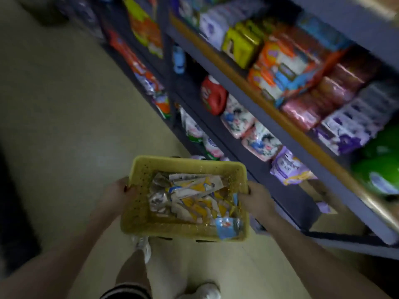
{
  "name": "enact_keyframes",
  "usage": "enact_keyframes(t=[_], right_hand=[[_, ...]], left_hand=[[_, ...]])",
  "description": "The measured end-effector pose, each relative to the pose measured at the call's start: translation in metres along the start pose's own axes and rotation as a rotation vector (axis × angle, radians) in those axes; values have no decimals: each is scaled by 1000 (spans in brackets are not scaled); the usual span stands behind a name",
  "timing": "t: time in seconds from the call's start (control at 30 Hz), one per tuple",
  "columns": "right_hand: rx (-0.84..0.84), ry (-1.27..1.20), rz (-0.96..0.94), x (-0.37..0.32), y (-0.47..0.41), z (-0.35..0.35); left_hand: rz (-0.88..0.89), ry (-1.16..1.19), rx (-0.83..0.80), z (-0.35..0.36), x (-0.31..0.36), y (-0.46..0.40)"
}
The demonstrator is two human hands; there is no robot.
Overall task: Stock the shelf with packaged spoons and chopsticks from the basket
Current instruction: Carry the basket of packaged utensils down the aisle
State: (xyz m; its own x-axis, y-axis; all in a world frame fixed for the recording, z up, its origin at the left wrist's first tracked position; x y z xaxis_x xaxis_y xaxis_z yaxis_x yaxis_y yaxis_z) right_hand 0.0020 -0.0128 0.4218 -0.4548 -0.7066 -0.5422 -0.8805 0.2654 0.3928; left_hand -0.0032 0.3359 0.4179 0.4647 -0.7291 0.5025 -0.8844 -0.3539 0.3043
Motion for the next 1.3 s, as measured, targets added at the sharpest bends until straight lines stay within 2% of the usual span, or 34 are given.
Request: enact_keyframes(t=[0.27, 0.53, 0.73, 0.9, 1.07, 1.3], right_hand=[[-23, -3, -173, -260, -44, 56], [-115, 66, -335, -479, -126, 131], [-123, 78, -393, -616, -237, 191], [-193, 118, -466, -756, -334, 237], [-191, 99, -535, -901, -400, 280], [-229, 84, -578, -1095, -497, 373]], left_hand=[[-109, 66, 56, -165, -73, -115], [-194, 129, 150, -299, -126, -262], [-239, 171, 241, -367, -138, -403], [-353, 204, 287, -434, -141, -522], [-382, 272, 370, -507, -150, -629], [-450, 342, 436, -588, -205, -803]])
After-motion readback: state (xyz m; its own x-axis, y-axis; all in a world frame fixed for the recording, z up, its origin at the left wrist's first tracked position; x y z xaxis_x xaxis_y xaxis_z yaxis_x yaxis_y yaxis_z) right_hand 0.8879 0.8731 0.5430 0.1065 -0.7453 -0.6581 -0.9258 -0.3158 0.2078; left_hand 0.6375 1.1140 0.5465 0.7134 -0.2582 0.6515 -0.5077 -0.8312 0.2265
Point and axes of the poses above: each hand's wrist, its own y-axis away from the middle knuckle, its own z-axis out of the palm, x = y × z, the point moved 4 cm from there along -y, towards the middle knuckle, and after that the axes turned 8 degrees about x, right-handed, at the moved point
